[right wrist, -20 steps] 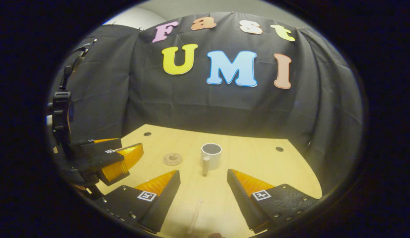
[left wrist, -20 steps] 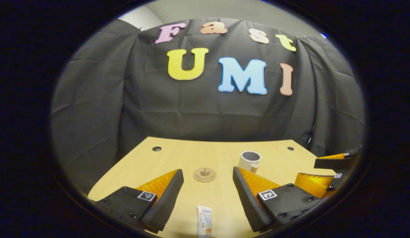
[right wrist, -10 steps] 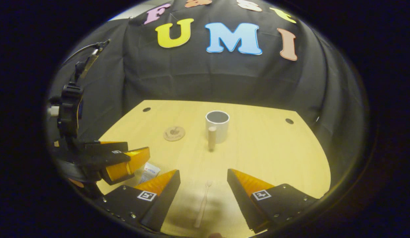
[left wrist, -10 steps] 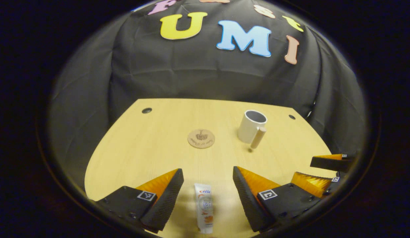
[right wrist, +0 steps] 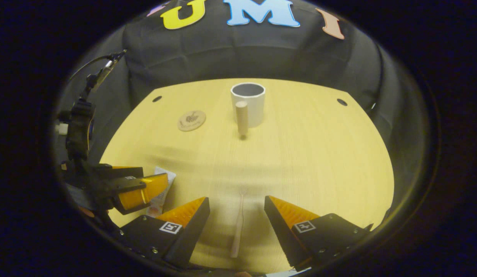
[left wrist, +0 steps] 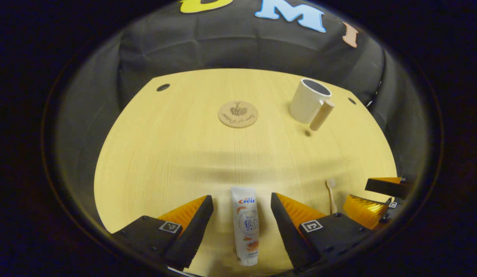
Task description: Put the toothbrush and toothpaste on the desktop into the cup, then pick up the cup and place it on the coaster on the desktop.
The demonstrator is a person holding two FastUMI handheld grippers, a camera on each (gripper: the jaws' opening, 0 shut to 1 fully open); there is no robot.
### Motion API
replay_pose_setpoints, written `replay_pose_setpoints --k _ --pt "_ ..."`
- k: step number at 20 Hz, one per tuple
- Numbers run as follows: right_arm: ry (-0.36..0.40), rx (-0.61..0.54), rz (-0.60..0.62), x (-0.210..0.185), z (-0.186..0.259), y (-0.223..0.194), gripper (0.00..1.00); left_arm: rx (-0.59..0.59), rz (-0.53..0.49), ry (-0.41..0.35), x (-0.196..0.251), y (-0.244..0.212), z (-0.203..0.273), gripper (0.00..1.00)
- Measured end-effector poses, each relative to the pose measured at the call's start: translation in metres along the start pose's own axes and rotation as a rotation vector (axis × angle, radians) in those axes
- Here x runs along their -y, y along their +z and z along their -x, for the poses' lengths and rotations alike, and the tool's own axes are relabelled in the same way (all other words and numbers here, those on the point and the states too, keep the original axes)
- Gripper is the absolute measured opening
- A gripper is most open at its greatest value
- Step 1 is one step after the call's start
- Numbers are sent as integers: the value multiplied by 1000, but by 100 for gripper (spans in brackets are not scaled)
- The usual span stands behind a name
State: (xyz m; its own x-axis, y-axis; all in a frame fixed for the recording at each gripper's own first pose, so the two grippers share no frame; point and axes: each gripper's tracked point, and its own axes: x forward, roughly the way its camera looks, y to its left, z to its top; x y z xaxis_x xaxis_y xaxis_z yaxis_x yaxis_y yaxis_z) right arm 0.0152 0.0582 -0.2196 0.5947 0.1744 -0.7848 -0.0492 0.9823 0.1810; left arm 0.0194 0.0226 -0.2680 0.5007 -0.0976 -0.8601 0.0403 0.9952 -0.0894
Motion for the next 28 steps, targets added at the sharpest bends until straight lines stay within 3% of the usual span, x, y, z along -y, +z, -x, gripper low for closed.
replay_pose_setpoints --k 5,6,7,12,13,15,17,18,19,20,22,23,25,28 --pt "-12 -187 23 -3 -22 -34 90 -138 -17 -3 -6 -22 -12 100" --pt "-12 -225 30 -3 -23 -41 90 -161 -11 -6 -7 -25 -12 93" --pt "-8 -253 32 -4 -24 -46 91 -180 -2 -12 -7 -25 -11 98" --pt "-5 -336 26 -6 -27 -64 91 -203 -25 2 -4 -35 -11 98" --pt "2 -347 18 -8 -28 -64 83 -208 -25 0 -3 -36 -10 95" --pt "-14 -359 15 -6 -30 -66 81 -218 -27 6 -2 -38 -9 90" --pt "-18 -380 14 -5 -27 -71 69 -224 -38 16 -4 -41 -10 77" --pt "-32 -385 21 -3 -28 -72 64 -226 -38 19 -4 -41 -9 75" --pt "-36 -388 24 -1 -29 -71 52 -227 -37 19 -5 -40 -9 65" --pt "-33 -397 32 -2 -28 -74 48 -230 -45 13 -4 -41 -9 61" --pt "-77 -387 28 5 -27 -71 49 -238 -67 7 -4 -41 -8 59" --pt "-52 -398 17 0 -29 -71 14 -239 -72 5 -4 -40 -8 57" --pt "-46 -385 14 4 -38 -68 17 -243 -82 0 -4 -41 -9 54" --pt "-14 -387 -3 -2 -27 -72 8 -239 -79 -1 -4 -41 -8 51"
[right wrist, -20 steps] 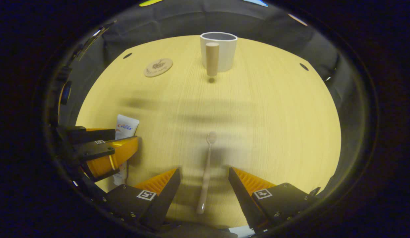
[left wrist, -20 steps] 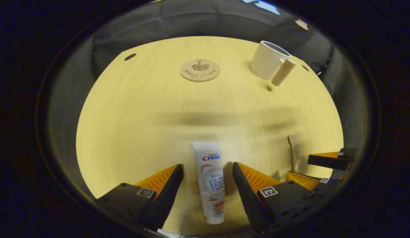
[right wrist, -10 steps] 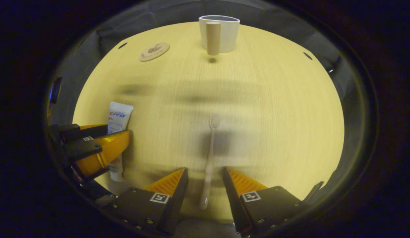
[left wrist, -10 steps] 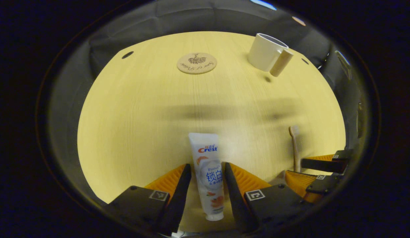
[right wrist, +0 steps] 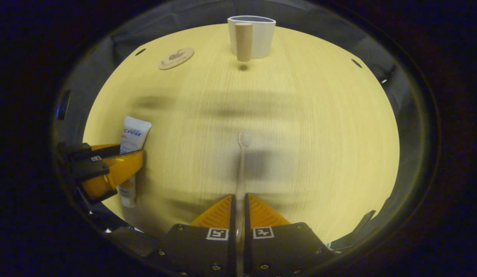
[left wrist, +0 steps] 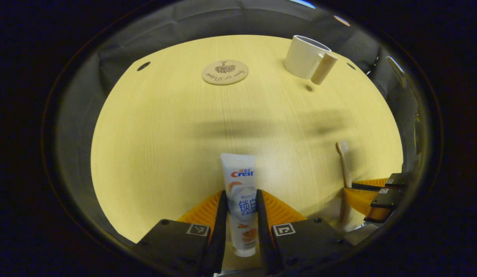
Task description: Put the toothbrush and toothpaste on the desktop into the cup, then pick up the cup and place it on the coaster on the desktop.
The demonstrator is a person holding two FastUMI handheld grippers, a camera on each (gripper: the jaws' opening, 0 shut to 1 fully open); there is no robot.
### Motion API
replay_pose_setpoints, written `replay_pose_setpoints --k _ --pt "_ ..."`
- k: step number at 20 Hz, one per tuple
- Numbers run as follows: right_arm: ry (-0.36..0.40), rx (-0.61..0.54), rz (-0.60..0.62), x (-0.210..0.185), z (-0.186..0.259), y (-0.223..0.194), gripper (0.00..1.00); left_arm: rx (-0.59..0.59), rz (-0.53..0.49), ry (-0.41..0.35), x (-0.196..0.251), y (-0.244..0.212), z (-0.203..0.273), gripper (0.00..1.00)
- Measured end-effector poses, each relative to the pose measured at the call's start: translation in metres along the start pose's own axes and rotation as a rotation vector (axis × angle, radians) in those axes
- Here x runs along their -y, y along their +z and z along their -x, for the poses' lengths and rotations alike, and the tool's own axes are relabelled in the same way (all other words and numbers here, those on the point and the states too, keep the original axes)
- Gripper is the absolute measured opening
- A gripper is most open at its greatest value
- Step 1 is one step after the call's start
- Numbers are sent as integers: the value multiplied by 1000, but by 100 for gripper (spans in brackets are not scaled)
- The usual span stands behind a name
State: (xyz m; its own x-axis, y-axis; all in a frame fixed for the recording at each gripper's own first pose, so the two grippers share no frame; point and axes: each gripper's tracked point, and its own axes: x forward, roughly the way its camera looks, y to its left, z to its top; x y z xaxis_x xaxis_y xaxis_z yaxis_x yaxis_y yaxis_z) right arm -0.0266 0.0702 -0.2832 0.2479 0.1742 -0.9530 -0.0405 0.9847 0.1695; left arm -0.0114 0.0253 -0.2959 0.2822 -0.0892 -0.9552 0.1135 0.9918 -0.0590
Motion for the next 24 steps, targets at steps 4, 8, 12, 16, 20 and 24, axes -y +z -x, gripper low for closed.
replay_pose_setpoints --k 4,8,12,16,20,24 --pt "43 34 -36 -2 2 1 6 13 -10 -6 -2 1 2 46" --pt "62 81 -36 0 9 6 3 65 19 -24 1 6 9 46" --pt "109 165 -58 -1 25 17 3 111 48 -38 3 10 18 46" --pt "157 295 -71 0 50 35 3 195 78 -54 6 24 36 46" --pt "179 431 -86 4 78 60 3 290 81 -56 8 40 58 40" --pt "208 548 -65 -2 102 86 3 393 114 -69 7 58 75 35"
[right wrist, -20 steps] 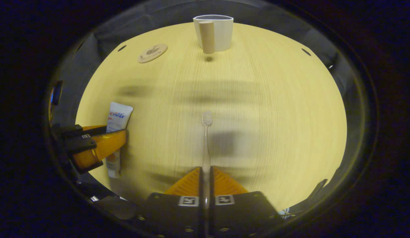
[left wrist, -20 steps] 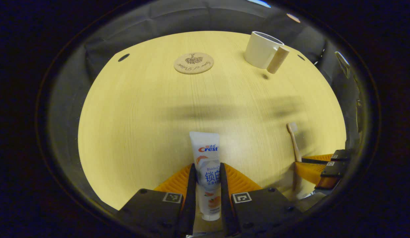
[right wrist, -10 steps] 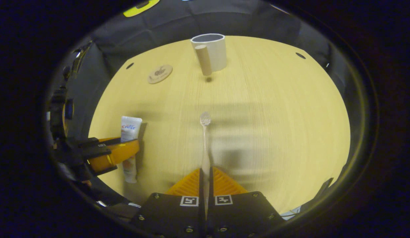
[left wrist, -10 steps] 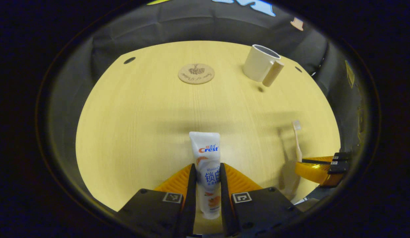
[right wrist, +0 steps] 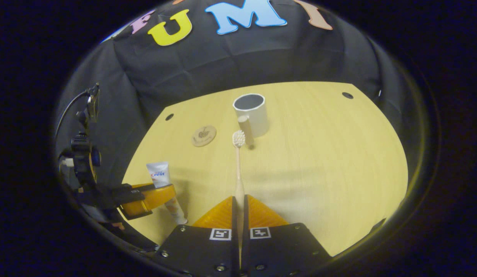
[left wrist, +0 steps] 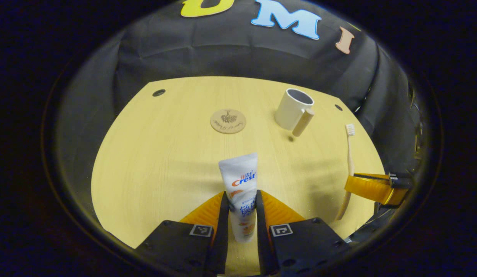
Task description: Put the toothbrush and toothpaste on the desktop into the cup, then pick up the cup and place it on the coaster on the desktop.
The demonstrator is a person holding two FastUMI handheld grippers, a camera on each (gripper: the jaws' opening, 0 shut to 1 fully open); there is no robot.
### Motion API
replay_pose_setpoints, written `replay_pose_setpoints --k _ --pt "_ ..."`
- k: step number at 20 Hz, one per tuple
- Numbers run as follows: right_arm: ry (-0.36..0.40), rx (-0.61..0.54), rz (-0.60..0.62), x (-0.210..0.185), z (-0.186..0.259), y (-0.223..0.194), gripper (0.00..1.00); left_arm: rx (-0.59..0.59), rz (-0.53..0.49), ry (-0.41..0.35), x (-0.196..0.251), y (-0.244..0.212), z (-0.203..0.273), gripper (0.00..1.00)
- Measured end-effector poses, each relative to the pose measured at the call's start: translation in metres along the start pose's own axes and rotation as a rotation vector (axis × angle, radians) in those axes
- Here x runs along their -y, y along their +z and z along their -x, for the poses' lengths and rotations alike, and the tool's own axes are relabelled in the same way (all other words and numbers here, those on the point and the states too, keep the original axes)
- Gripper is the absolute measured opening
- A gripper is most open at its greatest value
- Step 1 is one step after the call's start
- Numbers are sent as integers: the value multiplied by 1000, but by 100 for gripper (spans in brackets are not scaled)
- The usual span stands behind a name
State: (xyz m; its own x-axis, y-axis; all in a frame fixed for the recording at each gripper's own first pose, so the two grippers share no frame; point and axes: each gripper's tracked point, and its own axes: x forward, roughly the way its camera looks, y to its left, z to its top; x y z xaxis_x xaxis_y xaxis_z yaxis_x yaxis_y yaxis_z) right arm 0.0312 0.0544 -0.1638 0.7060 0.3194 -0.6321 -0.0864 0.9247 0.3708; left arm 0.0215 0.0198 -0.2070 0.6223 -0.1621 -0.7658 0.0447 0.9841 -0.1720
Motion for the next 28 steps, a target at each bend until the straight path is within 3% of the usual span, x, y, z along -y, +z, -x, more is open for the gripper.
replay_pose_setpoints --k 1,2,4,6,11,12,13,17,22,23,24,26,28 --pt "11 19 9 -4 1 9 3 24 27 -4 1 6 3 24" --pt "19 33 20 -9 3 15 3 45 51 -18 4 13 7 29" --pt "31 60 43 -16 5 28 3 78 70 -25 3 24 13 29" --pt "42 96 64 -23 5 41 3 115 58 -26 0 35 18 24" --pt "37 230 122 -29 7 98 3 209 78 -75 7 77 36 24" --pt "38 265 132 -30 6 110 3 233 82 -82 10 89 37 29" --pt "37 295 140 -30 6 122 3 257 85 -87 11 98 39 24" --pt "21 409 182 -27 -3 161 3 356 77 -105 20 135 44 24" --pt "28 508 229 -22 -26 203 3 431 114 -124 27 168 34 23" --pt "26 520 236 -20 -33 210 3 437 117 -122 27 173 32 19" --pt "30 529 241 -19 -42 217 3 446 121 -120 28 177 33 24" --pt "42 546 248 -18 -54 227 3 466 130 -120 29 184 33 19" --pt "39 566 261 -13 -67 237 3 480 133 -117 31 191 32 24"
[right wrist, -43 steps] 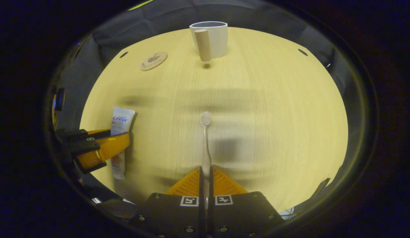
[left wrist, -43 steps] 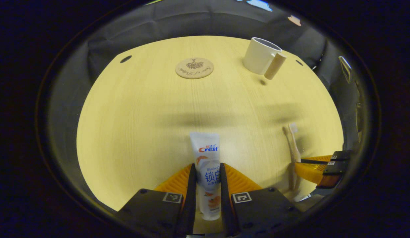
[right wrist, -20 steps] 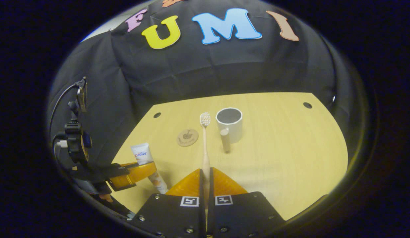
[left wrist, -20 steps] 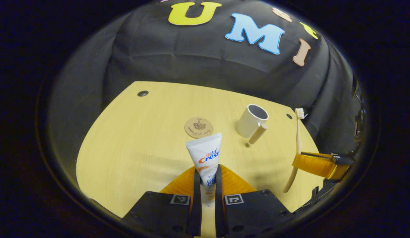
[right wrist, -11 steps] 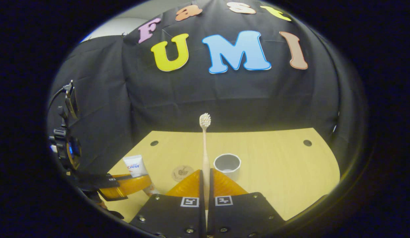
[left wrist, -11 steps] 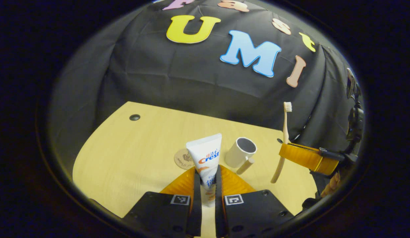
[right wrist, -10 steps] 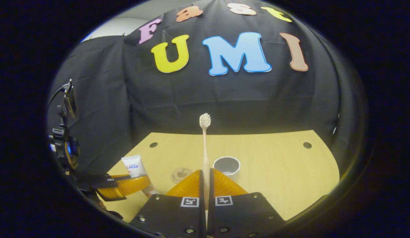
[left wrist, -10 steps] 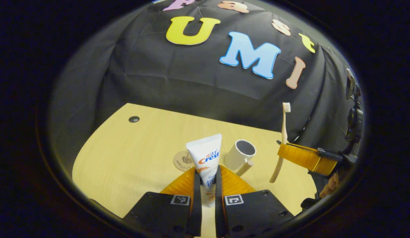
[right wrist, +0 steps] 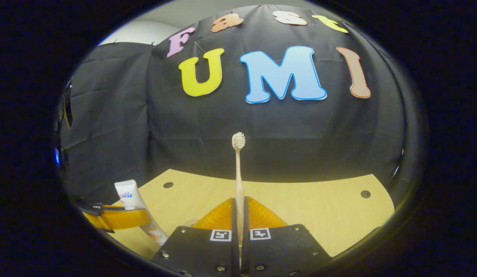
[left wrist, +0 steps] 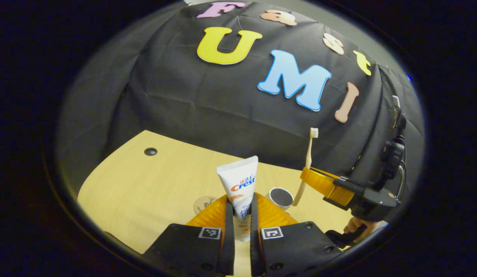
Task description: Put the toothbrush and toothpaste on the desktop into the cup, then pick up the cup and place it on the coaster on the desktop.
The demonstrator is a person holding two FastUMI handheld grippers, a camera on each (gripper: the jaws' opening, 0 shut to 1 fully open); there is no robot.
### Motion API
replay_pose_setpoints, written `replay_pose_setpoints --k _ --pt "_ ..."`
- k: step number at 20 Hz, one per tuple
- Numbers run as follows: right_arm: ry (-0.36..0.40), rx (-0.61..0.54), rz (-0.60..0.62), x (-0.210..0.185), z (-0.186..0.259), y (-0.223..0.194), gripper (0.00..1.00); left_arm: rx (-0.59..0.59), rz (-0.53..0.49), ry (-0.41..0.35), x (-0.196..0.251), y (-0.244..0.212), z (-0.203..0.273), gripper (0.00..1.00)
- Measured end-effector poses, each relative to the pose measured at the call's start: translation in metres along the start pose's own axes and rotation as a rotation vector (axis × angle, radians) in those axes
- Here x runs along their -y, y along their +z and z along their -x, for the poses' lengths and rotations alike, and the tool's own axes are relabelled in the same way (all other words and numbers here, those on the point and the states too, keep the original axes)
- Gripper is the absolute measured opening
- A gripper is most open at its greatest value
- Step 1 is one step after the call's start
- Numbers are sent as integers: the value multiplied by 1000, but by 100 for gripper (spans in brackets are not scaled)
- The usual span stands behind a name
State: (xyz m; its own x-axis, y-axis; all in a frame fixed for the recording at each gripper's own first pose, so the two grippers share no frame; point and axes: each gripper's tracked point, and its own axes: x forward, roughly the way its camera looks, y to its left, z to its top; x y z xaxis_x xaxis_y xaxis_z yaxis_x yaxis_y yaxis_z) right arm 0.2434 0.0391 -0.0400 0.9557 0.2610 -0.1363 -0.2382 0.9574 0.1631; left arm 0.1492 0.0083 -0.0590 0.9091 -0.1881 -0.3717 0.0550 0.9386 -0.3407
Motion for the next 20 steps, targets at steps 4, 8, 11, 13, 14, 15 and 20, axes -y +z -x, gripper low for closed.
replay_pose_setpoints --k 4,8,11,13,14,15,20 --pt "-29 -15 28 11 -31 -15 3 -9 8 3 6 -6 1 24" --pt "-41 -89 1 16 -47 -41 4 -11 15 0 8 -6 -3 24" --pt "-43 -143 -4 19 -48 -54 6 -16 9 -4 12 -7 -8 24" --pt "-41 -156 -2 20 -43 -56 13 -12 -3 -14 15 -4 -11 24" --pt "-40 -161 -2 21 -41 -56 14 -9 -13 -20 19 -2 -14 24" --pt "-52 -165 1 25 -37 -55 21 -5 -23 -28 23 0 -15 24" --pt "-66 -153 -27 34 -13 -46 47 74 -60 -85 51 20 -28 24"
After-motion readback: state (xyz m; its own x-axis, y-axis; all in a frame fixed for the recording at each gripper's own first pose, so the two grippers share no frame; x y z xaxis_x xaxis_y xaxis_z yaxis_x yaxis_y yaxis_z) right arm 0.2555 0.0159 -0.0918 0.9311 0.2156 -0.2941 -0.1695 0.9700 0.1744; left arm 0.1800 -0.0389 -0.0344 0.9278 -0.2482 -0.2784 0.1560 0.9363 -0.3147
